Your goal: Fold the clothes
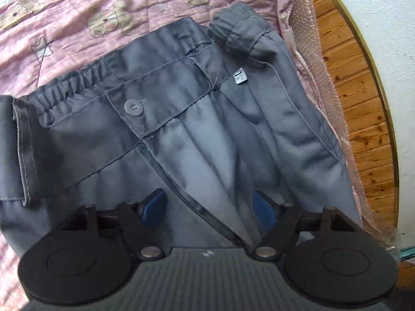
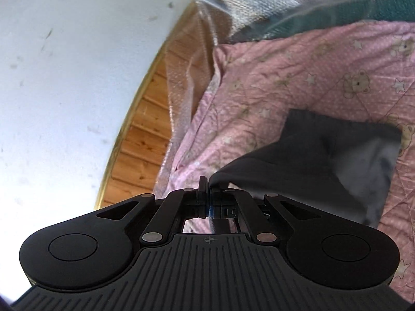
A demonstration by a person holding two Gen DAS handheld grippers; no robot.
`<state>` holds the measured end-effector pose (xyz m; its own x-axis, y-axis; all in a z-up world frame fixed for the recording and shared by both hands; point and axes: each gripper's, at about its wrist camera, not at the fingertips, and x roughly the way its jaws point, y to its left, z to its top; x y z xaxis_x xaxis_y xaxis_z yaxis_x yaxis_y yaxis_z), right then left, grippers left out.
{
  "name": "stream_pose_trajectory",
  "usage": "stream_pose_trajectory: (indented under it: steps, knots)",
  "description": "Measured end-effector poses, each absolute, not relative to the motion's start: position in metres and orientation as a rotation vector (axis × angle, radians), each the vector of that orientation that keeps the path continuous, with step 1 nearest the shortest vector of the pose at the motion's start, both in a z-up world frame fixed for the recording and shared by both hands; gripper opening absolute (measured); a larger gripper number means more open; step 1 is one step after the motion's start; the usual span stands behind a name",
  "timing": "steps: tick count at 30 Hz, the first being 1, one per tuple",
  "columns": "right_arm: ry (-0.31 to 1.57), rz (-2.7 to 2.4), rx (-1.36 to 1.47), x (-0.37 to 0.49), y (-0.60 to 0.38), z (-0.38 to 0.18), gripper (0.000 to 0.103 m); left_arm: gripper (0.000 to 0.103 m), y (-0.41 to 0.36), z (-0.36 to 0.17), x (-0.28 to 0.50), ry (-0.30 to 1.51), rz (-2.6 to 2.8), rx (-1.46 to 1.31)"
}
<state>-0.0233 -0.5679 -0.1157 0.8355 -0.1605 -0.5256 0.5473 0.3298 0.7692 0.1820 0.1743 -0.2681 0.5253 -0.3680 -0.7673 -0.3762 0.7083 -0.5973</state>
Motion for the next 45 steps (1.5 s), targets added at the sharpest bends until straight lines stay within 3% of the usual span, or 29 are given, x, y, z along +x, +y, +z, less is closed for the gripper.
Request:
stream_pose_trajectory:
  steps: [1, 3, 4, 5, 6, 11, 13, 15, 18, 21, 23, 26, 29, 32, 33, 35, 36, 37, 41, 45]
  knots:
    - [0.392, -0.478, 1.145, -0.02, -0.566, -0.114, 0.0, 0.087, 0.171, -0.272, 0.184, 1.058, 0.011, -0.824]
    - [0.399, -0.479, 1.137, -0.016, -0.561, -0.111, 0.0, 0.088, 0.175, -0.255, 0.177, 0.994, -0.051, -0.836]
    - [0.408, -0.48, 1.128, -0.015, -0.56, -0.112, 0.0, 0.059, 0.178, -0.245, 0.173, 0.957, -0.086, -0.842]
    - [0.419, -0.482, 1.114, -0.014, -0.561, -0.115, 0.0, 0.009, 0.18, -0.234, 0.169, 0.919, -0.122, -0.848]
    - [0.43, -0.484, 1.101, -0.012, -0.561, -0.118, 0.0, 0.005, 0.183, -0.224, 0.165, 0.881, -0.157, -0.853]
    - [0.344, -0.42, 1.034, -0.034, -0.568, -0.107, 0.0, 0.004, 0.196, -0.173, 0.145, 0.688, -0.329, -0.874]
    - [0.367, -0.455, 0.977, -0.054, -0.567, -0.108, 0.0, 0.006, 0.227, -0.176, 0.101, 0.688, -0.24, -0.894]
    - [0.427, -0.49, 0.985, -0.059, -0.567, -0.128, 0.0, 0.009, 0.249, -0.215, 0.074, 0.797, -0.143, -0.988]
    - [0.517, -0.542, 0.996, -0.066, -0.566, -0.159, 0.001, 0.021, 0.263, -0.263, 0.066, 0.94, -0.037, -1.021]
    - [0.608, -0.594, 1.006, -0.073, -0.565, -0.19, 0.012, 0.036, 0.26, -0.264, 0.07, 0.984, -0.016, -0.946]
    - [0.668, -0.629, 1.011, -0.078, -0.565, -0.211, 0.011, 0.055, 0.263, -0.258, 0.069, 0.978, -0.006, -0.927]
    - [0.736, -0.67, 1.02, -0.083, -0.565, -0.235, 0.011, 0.061, 0.27, -0.249, 0.067, 0.962, 0.009, -0.905]
    - [0.68, -0.658, 1.036, -0.078, -0.569, -0.226, 0.015, 0.061, 0.272, -0.238, 0.068, 0.947, 0.019, -0.878]
    - [0.665, -0.687, 1.009, -0.071, -0.571, -0.226, 0.045, 0.061, 0.258, -0.219, 0.078, 0.933, -0.002, -0.796]
    - [0.664, -0.708, 1.001, -0.071, -0.573, -0.228, 0.046, 0.061, 0.251, -0.218, 0.082, 0.941, -0.016, -0.78]
    - [0.651, -0.726, 1.021, -0.071, -0.576, -0.232, 0.045, 0.068, 0.238, -0.22, 0.09, 0.966, -0.047, -0.759]
    - [0.644, -0.723, 1.036, -0.071, -0.578, -0.235, 0.035, 0.07, 0.232, -0.221, 0.094, 0.978, -0.062, -0.749]
    - [0.649, -0.716, 1.041, -0.067, -0.581, -0.238, 0.012, 0.07, 0.225, -0.223, 0.098, 0.99, -0.077, -0.738]
    - [0.621, -0.581, 0.885, -0.023, -0.573, -0.198, 0.004, 0.068, 0.199, -0.228, 0.115, 1.039, -0.138, -0.695]
    - [0.341, -0.378, 0.636, -0.017, -0.541, -0.076, 0.0, 0.069, 0.173, -0.233, 0.132, 1.086, -0.199, -0.651]
